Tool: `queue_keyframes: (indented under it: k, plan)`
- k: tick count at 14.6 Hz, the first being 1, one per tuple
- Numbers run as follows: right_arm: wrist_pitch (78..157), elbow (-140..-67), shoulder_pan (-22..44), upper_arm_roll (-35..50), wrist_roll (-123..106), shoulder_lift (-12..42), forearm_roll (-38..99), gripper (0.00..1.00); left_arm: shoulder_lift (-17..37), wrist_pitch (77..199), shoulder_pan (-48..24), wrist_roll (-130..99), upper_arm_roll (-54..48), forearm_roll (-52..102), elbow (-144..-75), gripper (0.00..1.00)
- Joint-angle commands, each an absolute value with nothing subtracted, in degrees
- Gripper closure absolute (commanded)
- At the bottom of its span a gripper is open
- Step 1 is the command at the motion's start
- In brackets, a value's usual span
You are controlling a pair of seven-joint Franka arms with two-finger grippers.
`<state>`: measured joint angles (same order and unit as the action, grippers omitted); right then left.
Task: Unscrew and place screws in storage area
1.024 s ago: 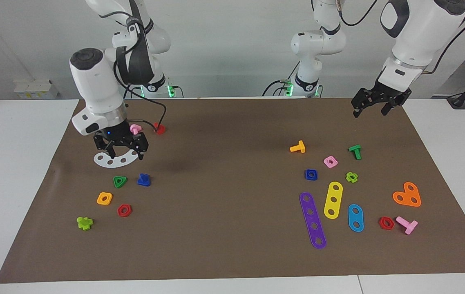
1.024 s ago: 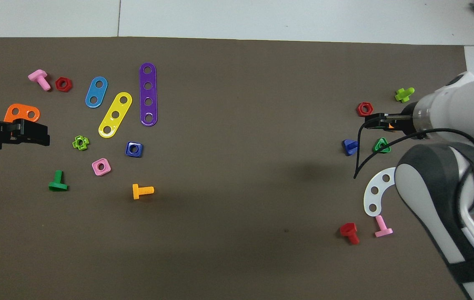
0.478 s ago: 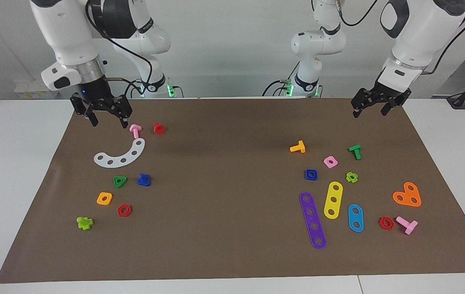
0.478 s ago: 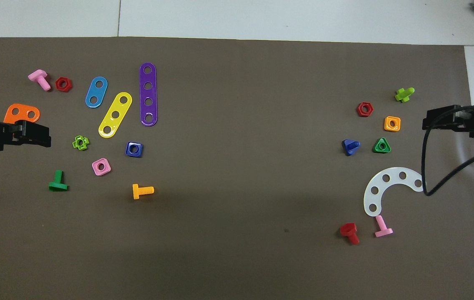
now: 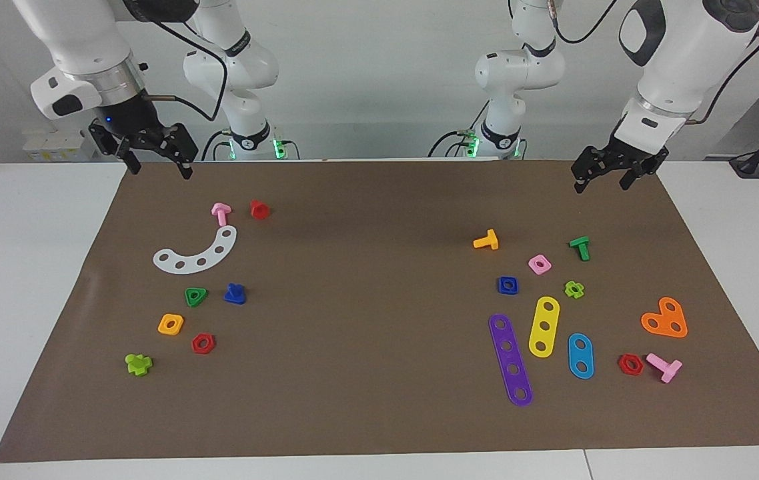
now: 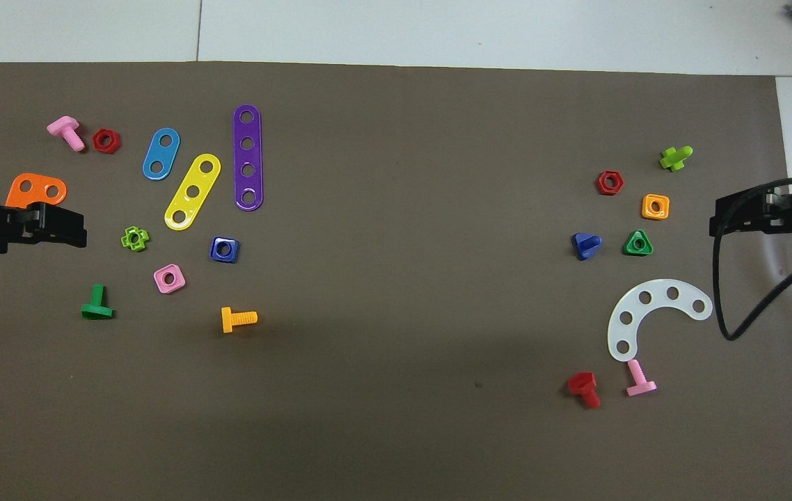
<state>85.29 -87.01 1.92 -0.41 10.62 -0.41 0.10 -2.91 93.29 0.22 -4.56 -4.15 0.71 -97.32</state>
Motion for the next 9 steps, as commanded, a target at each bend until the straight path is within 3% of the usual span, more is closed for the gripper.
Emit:
queue_keyframes:
  k: [1,9]
  plan:
    - [84.46,-87.45,1.67,0.08,9.84,-0.79,1.23,0.0,-4.13,93.87,-0.53,-4.13,-3.69,-0.44,-98.88,0.0]
    - [85.17,-87.54,2.02,0.35,9.14,-0.88,0.53,0.0,-4.13,93.87,-0.53,-4.22,-3.69,-0.26,-98.7,0.0]
